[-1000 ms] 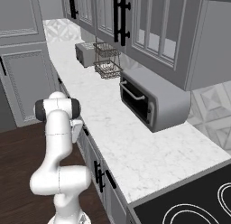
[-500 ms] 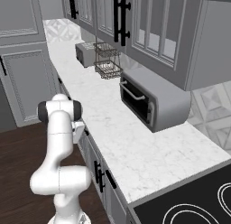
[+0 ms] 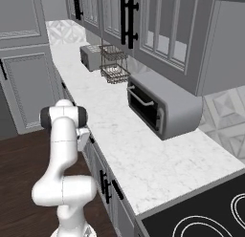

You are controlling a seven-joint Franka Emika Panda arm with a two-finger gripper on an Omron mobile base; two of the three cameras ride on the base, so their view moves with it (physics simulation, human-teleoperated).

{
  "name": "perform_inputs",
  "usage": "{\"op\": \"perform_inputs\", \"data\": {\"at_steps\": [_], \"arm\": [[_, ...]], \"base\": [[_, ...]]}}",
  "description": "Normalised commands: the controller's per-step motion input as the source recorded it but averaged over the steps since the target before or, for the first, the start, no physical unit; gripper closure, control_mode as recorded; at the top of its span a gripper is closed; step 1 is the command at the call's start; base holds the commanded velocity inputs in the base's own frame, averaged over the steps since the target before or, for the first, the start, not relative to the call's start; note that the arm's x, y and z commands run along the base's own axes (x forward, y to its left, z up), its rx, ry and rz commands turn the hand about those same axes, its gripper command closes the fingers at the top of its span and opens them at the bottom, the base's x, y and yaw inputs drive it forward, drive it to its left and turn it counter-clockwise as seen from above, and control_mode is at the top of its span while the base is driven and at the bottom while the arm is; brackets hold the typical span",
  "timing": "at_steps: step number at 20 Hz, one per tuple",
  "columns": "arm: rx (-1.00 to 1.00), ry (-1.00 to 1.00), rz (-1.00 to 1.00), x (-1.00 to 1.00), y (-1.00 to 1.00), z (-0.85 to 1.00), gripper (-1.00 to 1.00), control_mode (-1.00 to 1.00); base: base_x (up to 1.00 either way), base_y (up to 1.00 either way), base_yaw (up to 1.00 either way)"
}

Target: Take a straw from the drawer in front and place it inside the glass cup on the dining counter.

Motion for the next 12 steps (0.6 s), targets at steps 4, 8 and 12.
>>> {"op": "perform_inputs", "data": {"at_steps": [4,8,12], "arm": [[0.02,0.03,0.01,-0.32,0.34,-0.07,1.00,-1.00],[0.05,0.06,0.02,-0.48,0.54,-0.06,1.00,-1.00],[0.06,0.07,0.02,-0.61,0.69,-0.01,1.00,-1.00]], "base": [[0.00,0.00,0.00],[0.00,0.00,0.00],[0.00,0.00,0.00]]}}
